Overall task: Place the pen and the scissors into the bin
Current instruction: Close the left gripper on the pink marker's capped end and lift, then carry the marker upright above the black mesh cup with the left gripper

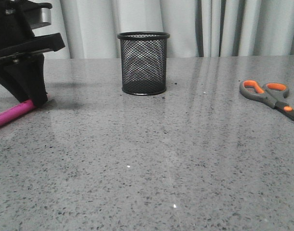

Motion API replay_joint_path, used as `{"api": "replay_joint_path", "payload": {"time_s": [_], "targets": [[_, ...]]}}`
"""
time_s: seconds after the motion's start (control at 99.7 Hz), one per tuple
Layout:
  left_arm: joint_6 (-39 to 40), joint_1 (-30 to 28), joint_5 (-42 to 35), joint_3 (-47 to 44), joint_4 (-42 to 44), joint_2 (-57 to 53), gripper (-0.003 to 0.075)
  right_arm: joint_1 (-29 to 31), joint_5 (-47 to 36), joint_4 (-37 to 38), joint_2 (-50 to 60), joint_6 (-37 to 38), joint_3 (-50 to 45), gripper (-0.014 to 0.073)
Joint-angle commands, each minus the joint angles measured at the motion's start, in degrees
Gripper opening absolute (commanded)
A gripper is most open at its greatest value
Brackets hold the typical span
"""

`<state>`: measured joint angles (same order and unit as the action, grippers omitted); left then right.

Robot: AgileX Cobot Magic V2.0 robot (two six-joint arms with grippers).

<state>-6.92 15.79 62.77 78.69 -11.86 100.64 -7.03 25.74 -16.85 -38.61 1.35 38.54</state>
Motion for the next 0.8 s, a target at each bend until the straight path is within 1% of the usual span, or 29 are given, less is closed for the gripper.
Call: {"api": "replay_joint_path", "payload": {"time_s": [0.0,0.06,0.16,0.251,0.301,0.331,0.371,0.421,0.431,0.441,0.451,0.471,0.511,0.521,0.541,0.592,0.632,0.662,0.712,0.792], "targets": [[-3.9,0.5,-6.4,0.6,-2.5,-4.7,-0.0019,-0.2,-3.7,-0.5,-0.3,-0.7,2.0,0.0307],[-6.7,0.5,-11.0,0.6,-4.7,-7.3,-0.0019,-0.2,-3.7,-0.5,-0.3,-0.7,2.0,0.0307],[-8.8,0.5,-20.5,0.6,-10.0,-11.0,-0.0019,-0.2,-4.1,-0.5,-0.3,-0.7,2.0,0.0307],[-12.2,0.5,-28.2,0.6,-17.5,-13.6,-0.0019,-0.2,-5.1,-0.5,-0.3,-0.7,2.0,0.0307],[-15.3,0.5,-31.7,0.6,-22.9,-14.5,-0.0019,-0.2,-5.5,-0.5,-0.3,-0.7,2.0,0.0307],[-17.9,0.5,-33.4,0.6,-27.7,-14.8,-0.0019,-0.2,-5.6,-0.5,-0.3,-0.7,2.0,0.0307],[-22.8,0.5,-35.4,0.6,-33.3,-15.1,-0.0019,-0.2,-5.7,-0.5,-0.3,-0.7,2.0,0.0307],[-30.2,0.7,-37.0,0.6,-44.0,-15.1,-0.0019,-0.2,-5.8,-0.5,-0.3,-0.7,2.0,0.0307],[-32.7,0.7,-37.1,0.6,-46.9,-15.1,-0.0019,-0.2,-5.8,-0.5,-0.3,-0.7,2.0,0.0307],[-34.0,0.9,-37.4,0.6,-46.9,-15.1,-0.0019,-0.2,-5.8,-0.5,-0.3,-0.7,2.0,0.0307],[-36.7,1.0,-37.5,0.6,-49.8,-15.1,-0.0019,-0.2,-5.8,-0.5,-0.3,-0.7,2.0,0.0307],[-39.6,1.2,-37.8,0.6,-54.1,-15.0,-0.0019,-0.2,-5.8,-0.5,-0.3,-0.7,2.0,0.0307],[-48.5,1.9,-38.0,0.6,-61.5,-14.6,-0.0019,-0.2,-5.8,-0.5,-0.3,-0.7,2.0,0.0307],[-51.5,2.2,-38.0,0.6,-64.4,-14.6,-0.0019,-0.2,-5.8,-0.5,-0.3,-0.7,2.0,0.0307],[-54.6,2.5,-38.0,0.6,-68.6,-14.3,-0.0019,-0.2,-5.8,-0.5,-0.3,-0.7,2.0,0.0307],[-66.0,4.0,-37.8,0.6,-77.8,-13.8,-0.0019,-0.2,-6.1,-0.5,-0.3,-0.7,2.0,0.0307],[-72.3,5.0,-37.8,0.6,-84.4,-13.2,-0.0019,-0.2,-6.3,-0.5,-0.3,-0.7,2.0,0.0307],[-77.8,6.0,-38.0,0.6,-88.3,-12.7,-0.0019,-0.2,-6.6,-0.5,-0.3,-0.7,2.0,0.0307],[-84.0,7.2,-38.0,0.6,-94.1,-11.7,-0.0018,-0.2,-6.8,-0.5,-0.3,-0.7,2.0,0.0307],[-86.7,8.8,-37.4,1.1,-94.1,-9.4,-0.0018,-0.2,-7.4,-0.5,-0.3,-0.7,2.0,0.0307]]}}
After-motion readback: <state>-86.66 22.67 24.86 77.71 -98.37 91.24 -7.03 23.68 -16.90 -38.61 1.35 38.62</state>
